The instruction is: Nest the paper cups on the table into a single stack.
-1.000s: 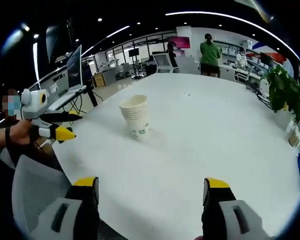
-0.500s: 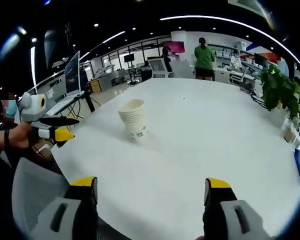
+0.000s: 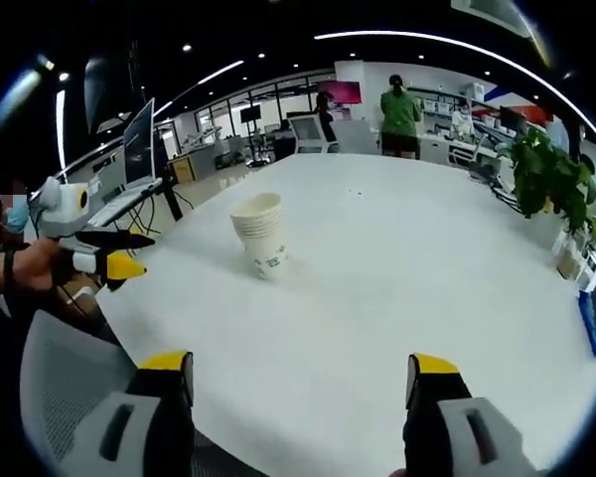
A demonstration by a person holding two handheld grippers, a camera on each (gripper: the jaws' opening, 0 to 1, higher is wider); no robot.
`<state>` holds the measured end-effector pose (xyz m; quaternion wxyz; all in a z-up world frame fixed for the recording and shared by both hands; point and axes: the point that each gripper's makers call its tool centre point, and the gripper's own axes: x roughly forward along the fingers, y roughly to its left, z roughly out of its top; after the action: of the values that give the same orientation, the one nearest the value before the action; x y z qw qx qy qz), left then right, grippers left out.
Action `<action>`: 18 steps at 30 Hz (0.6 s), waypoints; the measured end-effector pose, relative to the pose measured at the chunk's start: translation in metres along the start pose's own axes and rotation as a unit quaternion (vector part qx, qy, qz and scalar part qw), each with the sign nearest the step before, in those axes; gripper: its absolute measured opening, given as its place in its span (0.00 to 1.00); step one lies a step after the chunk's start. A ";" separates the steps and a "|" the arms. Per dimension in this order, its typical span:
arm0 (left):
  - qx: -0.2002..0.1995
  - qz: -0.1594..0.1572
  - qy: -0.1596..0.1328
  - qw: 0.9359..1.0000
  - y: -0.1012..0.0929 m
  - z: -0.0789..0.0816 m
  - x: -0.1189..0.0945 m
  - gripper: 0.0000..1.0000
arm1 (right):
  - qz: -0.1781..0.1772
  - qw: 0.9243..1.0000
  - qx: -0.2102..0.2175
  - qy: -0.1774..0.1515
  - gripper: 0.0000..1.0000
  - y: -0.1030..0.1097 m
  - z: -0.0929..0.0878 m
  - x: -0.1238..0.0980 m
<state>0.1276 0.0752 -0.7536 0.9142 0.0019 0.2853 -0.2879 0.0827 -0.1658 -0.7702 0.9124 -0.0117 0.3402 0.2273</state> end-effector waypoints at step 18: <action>0.010 0.003 0.006 1.000 0.002 -0.007 -0.006 0.70 | -0.009 1.000 0.004 -0.013 0.90 0.003 0.002 0.001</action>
<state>0.1214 0.0815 -0.7564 0.9130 0.0140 0.2882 -0.2884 0.0835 -0.1619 -0.7685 0.9190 -0.0081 0.3288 0.2175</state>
